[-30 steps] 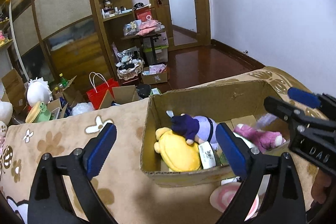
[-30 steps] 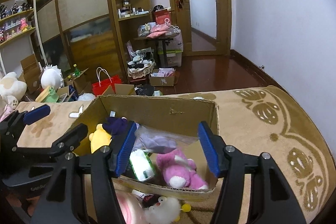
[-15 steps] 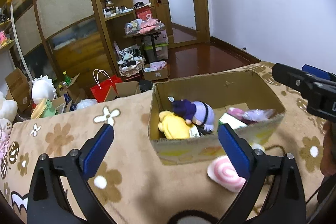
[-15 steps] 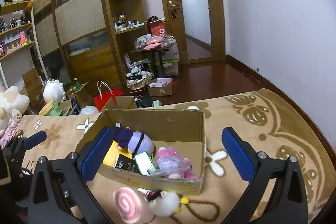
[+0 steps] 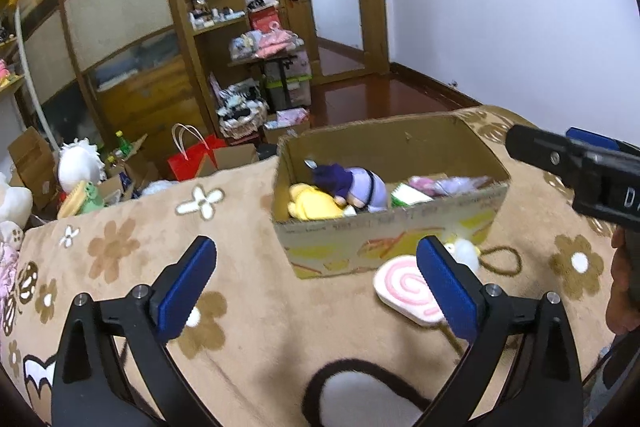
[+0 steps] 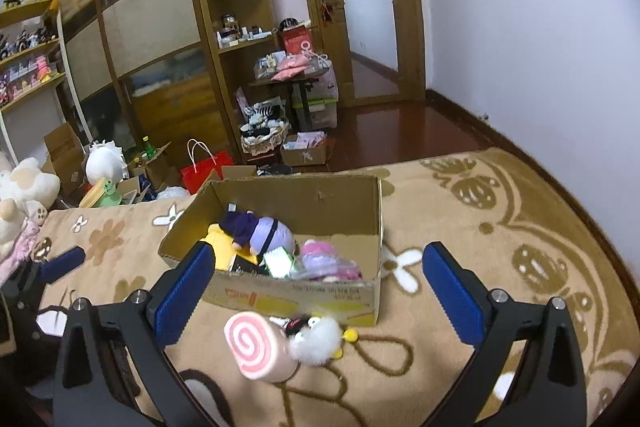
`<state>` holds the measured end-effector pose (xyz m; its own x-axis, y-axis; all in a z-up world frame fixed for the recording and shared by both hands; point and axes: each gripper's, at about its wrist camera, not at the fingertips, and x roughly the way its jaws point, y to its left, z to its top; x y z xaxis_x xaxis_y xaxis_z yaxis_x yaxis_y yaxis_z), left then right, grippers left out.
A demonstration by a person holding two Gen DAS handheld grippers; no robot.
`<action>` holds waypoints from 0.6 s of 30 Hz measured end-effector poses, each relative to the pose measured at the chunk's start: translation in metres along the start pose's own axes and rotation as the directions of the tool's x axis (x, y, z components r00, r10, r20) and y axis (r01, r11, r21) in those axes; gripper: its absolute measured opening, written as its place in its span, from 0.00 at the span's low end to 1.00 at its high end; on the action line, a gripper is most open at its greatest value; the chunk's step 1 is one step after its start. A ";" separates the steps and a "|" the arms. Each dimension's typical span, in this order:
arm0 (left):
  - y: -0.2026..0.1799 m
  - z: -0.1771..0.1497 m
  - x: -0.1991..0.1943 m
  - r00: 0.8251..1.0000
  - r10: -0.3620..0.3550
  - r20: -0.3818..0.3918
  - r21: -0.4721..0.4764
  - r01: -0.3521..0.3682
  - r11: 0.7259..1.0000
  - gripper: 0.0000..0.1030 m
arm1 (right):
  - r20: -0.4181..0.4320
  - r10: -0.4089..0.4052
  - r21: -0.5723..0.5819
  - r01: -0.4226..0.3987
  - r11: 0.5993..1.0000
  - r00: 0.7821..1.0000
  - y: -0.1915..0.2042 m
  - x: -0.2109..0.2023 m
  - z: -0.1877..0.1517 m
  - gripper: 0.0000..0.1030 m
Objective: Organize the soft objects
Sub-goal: 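Move both open grippers toward the swirl cake plush and white pompom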
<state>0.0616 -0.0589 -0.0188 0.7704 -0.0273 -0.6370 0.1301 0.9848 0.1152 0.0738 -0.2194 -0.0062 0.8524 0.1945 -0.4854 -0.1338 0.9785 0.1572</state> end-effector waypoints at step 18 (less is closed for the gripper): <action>-0.018 -0.010 0.052 0.981 -0.163 -0.108 -0.035 0.160 0.986 0.97 | -0.131 -0.005 0.077 0.015 0.997 0.991 -0.017 0.042 -0.024 1.00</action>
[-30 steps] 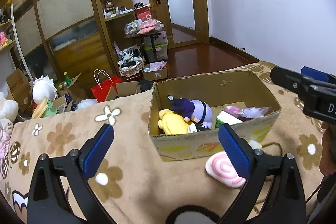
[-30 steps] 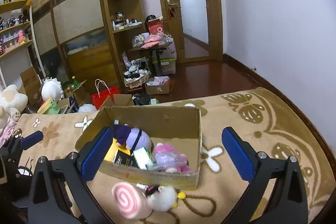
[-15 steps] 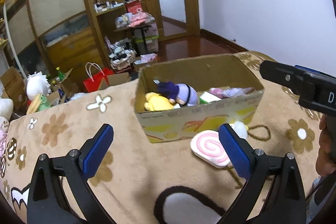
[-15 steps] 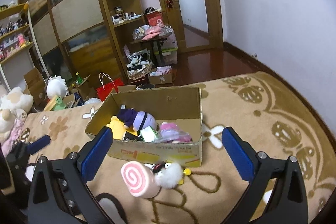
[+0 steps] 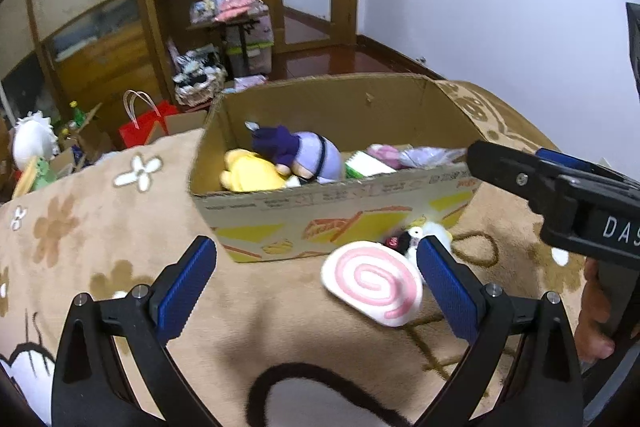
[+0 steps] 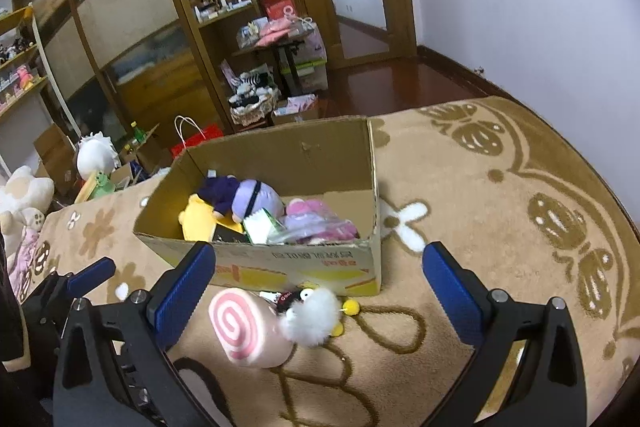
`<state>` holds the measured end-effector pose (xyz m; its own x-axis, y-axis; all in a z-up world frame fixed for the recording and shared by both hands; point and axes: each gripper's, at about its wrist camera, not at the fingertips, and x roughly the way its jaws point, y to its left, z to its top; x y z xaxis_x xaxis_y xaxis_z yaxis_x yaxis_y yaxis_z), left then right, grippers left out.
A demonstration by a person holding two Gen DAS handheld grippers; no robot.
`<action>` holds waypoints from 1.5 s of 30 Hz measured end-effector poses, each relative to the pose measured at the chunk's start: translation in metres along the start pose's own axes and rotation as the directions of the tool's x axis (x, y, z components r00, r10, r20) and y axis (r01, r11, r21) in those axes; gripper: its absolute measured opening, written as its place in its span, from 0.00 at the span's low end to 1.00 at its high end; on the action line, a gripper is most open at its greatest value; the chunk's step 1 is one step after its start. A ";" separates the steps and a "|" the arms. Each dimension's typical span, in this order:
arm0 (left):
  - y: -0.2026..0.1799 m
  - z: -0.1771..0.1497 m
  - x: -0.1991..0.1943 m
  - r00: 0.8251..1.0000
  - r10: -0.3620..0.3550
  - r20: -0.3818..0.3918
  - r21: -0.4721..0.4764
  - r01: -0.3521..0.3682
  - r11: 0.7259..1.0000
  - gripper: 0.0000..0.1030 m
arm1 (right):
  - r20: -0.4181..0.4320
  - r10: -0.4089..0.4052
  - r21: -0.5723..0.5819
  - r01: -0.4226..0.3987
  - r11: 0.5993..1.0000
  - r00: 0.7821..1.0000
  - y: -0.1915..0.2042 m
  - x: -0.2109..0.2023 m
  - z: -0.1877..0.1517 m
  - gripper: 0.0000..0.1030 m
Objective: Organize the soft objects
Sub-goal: 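Move both open grippers toward the swirl cake plush and white pompom, then grasp the swirl cake plush with the left gripper while the right grasps the pompom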
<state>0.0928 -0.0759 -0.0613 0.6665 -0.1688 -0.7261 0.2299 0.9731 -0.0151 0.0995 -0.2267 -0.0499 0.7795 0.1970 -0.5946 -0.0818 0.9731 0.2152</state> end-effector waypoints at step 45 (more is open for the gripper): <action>-0.012 -0.029 0.095 0.926 -0.095 -0.365 -0.033 0.089 0.996 0.80 | -0.332 0.075 0.141 -0.029 0.990 0.940 -0.014 0.101 -0.052 0.72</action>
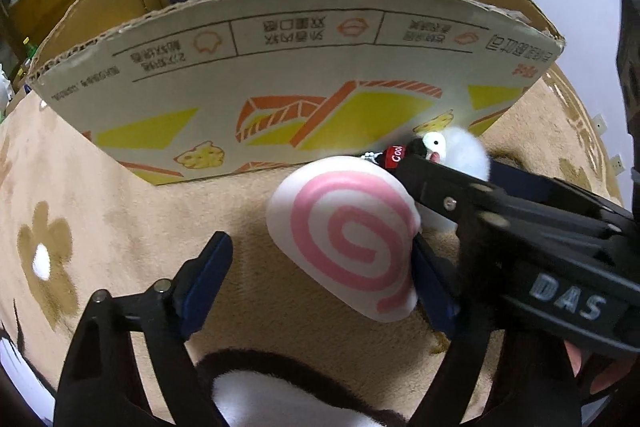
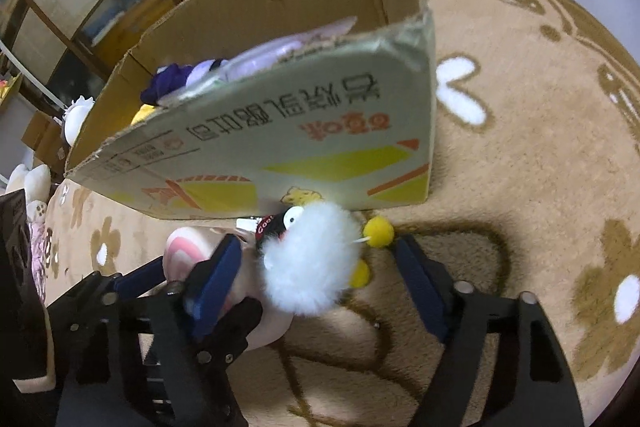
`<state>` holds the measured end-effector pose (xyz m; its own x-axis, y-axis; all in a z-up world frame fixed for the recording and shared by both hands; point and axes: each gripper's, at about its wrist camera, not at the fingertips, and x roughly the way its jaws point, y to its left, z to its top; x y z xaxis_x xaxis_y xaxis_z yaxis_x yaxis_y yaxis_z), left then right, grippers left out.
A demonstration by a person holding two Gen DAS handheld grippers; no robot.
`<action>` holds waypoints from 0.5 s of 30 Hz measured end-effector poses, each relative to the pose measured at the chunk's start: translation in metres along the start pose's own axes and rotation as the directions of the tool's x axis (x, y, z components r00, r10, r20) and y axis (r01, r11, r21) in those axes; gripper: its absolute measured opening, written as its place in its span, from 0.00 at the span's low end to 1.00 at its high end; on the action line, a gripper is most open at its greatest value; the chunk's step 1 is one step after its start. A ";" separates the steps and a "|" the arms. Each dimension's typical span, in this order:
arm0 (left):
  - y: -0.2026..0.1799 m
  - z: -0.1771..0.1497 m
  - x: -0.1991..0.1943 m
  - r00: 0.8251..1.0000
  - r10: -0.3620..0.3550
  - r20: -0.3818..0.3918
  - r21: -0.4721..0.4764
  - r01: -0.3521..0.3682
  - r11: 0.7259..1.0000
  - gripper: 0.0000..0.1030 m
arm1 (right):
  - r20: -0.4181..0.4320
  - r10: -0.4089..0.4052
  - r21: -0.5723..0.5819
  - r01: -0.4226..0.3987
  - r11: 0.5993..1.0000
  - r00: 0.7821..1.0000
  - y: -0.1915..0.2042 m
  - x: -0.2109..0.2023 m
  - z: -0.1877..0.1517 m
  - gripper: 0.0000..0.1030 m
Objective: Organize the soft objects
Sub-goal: 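Grasp the swirl cake plush with the left gripper while the right grasps the pompom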
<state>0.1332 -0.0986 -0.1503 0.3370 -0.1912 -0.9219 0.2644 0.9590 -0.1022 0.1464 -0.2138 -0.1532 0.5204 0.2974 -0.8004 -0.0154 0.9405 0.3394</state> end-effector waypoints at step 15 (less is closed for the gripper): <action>-0.024 -0.018 0.002 0.998 -0.059 0.002 0.019 0.059 0.998 0.37 | -0.037 0.027 -0.070 -0.029 0.997 0.999 0.016 0.009 -0.005 0.35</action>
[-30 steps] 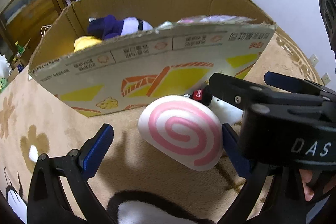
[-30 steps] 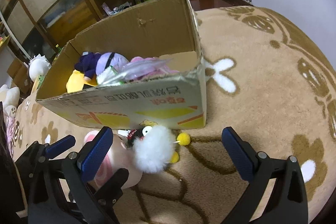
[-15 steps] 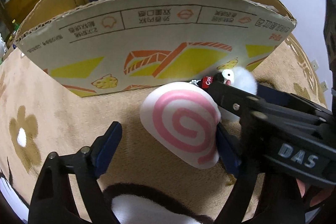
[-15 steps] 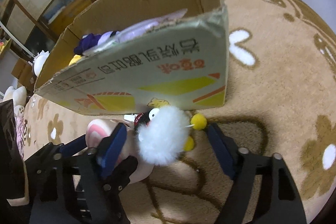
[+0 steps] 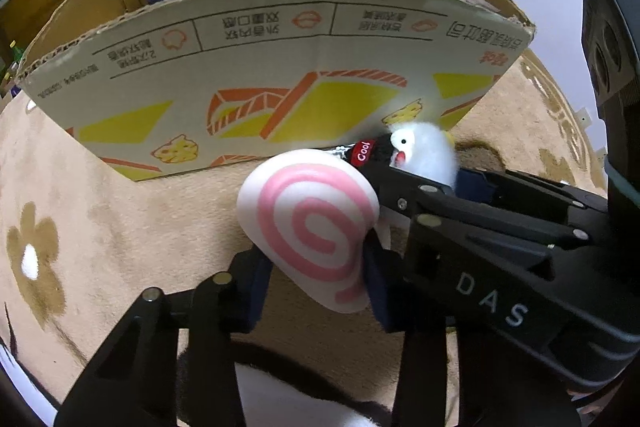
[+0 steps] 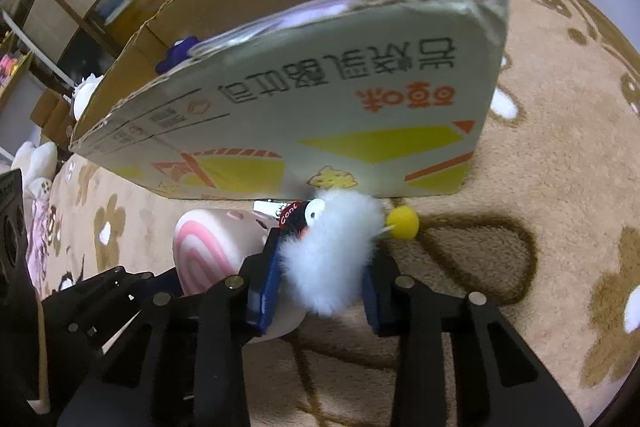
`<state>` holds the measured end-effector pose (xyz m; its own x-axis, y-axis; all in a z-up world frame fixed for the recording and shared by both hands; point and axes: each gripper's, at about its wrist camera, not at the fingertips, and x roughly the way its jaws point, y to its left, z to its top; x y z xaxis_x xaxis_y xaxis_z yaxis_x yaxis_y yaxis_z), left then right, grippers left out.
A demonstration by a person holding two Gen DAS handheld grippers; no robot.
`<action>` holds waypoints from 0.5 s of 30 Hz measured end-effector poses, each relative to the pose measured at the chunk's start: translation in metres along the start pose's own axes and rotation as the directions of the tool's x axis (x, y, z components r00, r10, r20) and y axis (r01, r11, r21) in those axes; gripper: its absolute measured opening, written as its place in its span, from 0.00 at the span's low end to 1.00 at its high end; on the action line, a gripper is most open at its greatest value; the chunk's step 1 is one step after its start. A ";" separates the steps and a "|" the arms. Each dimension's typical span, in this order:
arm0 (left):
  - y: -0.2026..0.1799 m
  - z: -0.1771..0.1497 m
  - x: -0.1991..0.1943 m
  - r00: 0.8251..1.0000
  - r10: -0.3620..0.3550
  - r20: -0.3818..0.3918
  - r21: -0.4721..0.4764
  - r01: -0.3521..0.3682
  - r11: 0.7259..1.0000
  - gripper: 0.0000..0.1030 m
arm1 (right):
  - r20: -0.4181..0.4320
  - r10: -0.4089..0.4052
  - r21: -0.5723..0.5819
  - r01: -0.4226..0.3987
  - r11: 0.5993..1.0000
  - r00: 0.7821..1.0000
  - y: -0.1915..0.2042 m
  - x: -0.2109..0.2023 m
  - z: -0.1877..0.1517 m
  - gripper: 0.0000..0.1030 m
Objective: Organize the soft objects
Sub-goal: 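Grasp the swirl cake plush with the left gripper while the right grasps the pompom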
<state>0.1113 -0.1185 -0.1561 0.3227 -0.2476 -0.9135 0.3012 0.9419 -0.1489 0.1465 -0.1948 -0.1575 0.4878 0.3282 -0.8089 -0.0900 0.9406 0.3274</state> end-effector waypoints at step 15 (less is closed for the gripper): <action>0.001 0.003 -0.016 0.998 0.049 0.044 -0.012 -0.049 0.999 0.34 | 0.052 -0.024 -0.019 0.025 1.000 0.998 -0.003 -0.027 -0.002 0.34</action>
<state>0.1089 -0.1139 -0.1407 0.3767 -0.2106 -0.9021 0.2746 0.9554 -0.1083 0.1317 -0.2068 -0.1374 0.5343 0.3009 -0.7899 -0.0944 0.9499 0.2979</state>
